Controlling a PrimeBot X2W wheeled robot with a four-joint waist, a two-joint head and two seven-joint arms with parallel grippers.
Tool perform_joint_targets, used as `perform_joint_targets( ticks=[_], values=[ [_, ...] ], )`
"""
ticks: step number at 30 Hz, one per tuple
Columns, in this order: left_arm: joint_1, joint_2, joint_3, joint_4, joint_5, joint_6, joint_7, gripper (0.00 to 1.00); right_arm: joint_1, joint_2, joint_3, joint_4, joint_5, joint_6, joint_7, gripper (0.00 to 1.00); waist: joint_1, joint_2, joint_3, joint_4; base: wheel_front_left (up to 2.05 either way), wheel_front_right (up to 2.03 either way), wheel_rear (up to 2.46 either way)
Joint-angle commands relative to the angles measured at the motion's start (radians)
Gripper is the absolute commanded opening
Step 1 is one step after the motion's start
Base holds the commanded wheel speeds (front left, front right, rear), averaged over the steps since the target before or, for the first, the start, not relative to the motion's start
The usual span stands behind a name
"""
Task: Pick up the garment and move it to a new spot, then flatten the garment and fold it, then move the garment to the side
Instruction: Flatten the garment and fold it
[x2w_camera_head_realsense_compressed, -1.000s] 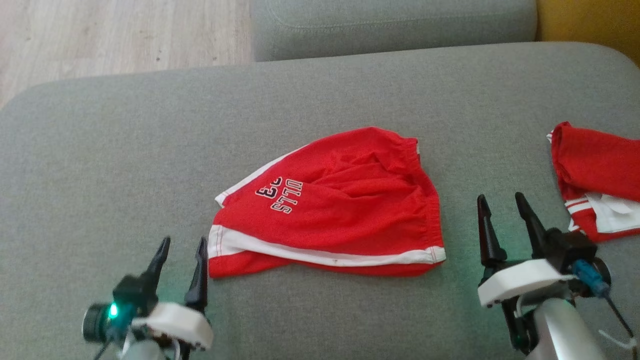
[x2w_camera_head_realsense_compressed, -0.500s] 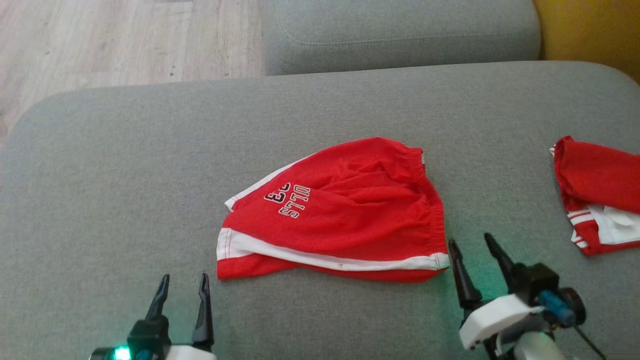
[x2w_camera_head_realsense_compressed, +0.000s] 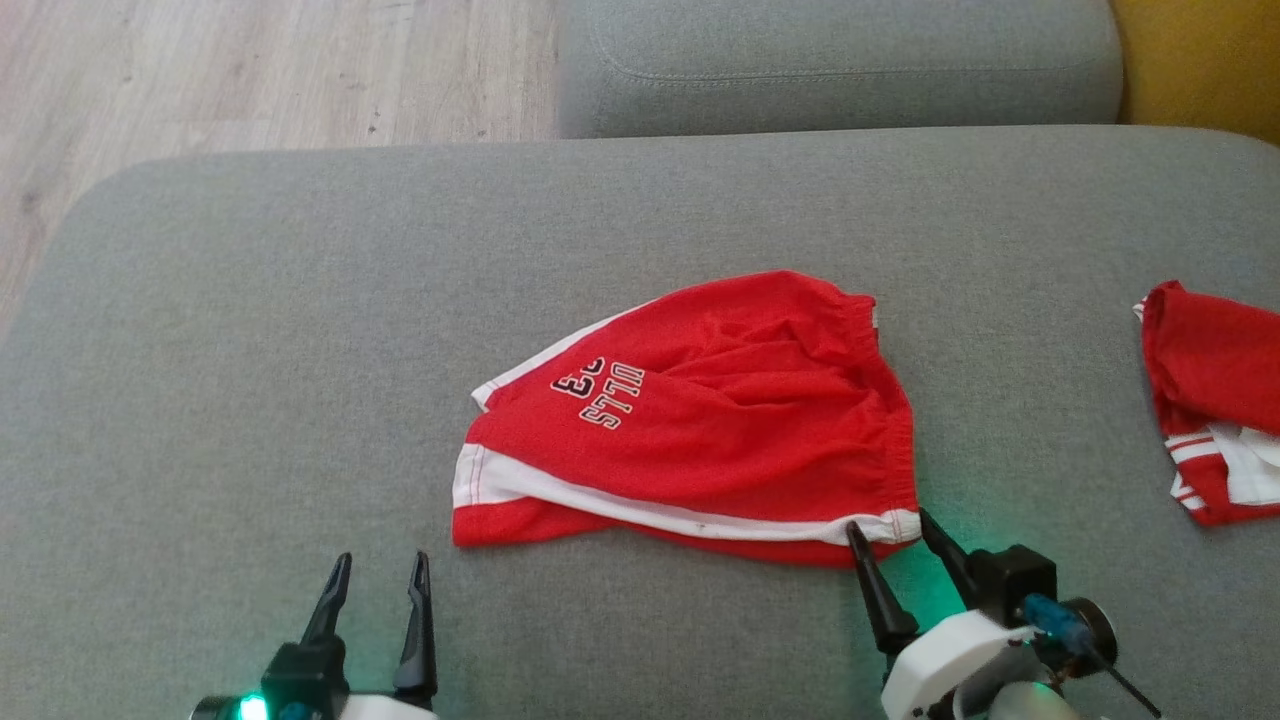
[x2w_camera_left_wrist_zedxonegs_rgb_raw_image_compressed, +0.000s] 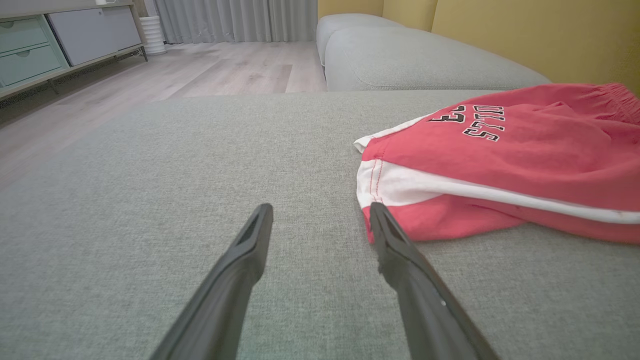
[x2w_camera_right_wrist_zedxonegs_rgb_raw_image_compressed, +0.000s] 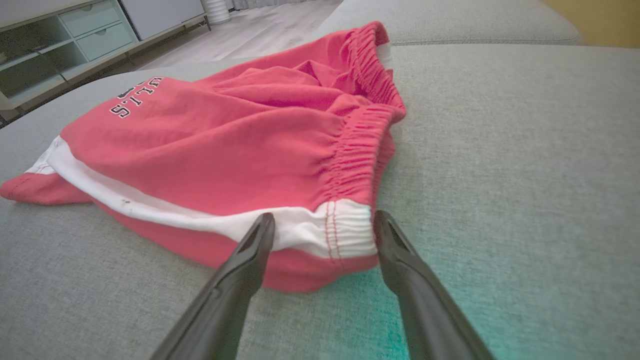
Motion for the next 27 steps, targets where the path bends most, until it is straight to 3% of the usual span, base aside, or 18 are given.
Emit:
perform_joint_targets(
  ticks=[1,18,21,22,23,25,26,27],
  values=[
    [-0.031,-0.001,0.04,-0.024,0.015,0.0,-0.005,1.0,-0.04,-0.004,0.032,-0.02,0.007,-0.001,-0.007,1.0,0.0,0.0,0.0,0.001,0.0,0.0,0.0],
    [-0.034,-0.004,0.023,-0.018,-0.008,-0.002,-0.005,1.0,-0.064,-0.074,0.181,-0.025,0.177,-0.001,-0.007,1.0,0.0,0.0,0.014,-0.004,0.0,0.0,0.0],
    [-0.038,-0.004,0.019,-0.019,-0.014,-0.002,-0.005,1.0,-0.077,-0.08,0.19,-0.029,0.208,-0.001,-0.007,0.68,0.0,0.0,0.021,-0.003,0.0,0.0,0.0],
    [-0.041,-0.004,0.018,-0.018,-0.015,-0.002,-0.005,1.0,-0.081,-0.083,0.193,-0.03,0.214,-0.001,-0.007,0.49,0.0,0.0,0.024,-0.003,0.0,0.0,0.0],
    [-0.043,-0.004,0.018,-0.018,-0.016,-0.002,-0.005,1.0,-0.085,-0.085,0.195,-0.03,0.218,-0.001,-0.007,0.4,0.0,0.0,0.026,-0.002,0.0,0.0,0.0],
    [-0.046,-0.004,0.017,-0.017,-0.017,-0.002,-0.005,1.0,-0.089,-0.089,0.199,-0.026,0.225,-0.001,-0.007,0.07,0.0,0.0,0.029,0.0,0.0,0.0,0.0],
    [-0.047,-0.004,0.017,-0.018,-0.019,-0.002,-0.005,1.0,-0.09,-0.092,0.202,-0.023,0.227,-0.001,-0.007,0.0,0.0,0.0,0.03,0.0,0.0,0.0,0.0],
    [-0.047,-0.004,0.017,-0.018,-0.02,-0.002,-0.005,1.0,-0.089,-0.096,0.203,-0.019,0.23,-0.001,-0.007,0.0,0.0,0.0,0.03,0.0,0.0,0.0,0.0]
  ],
)
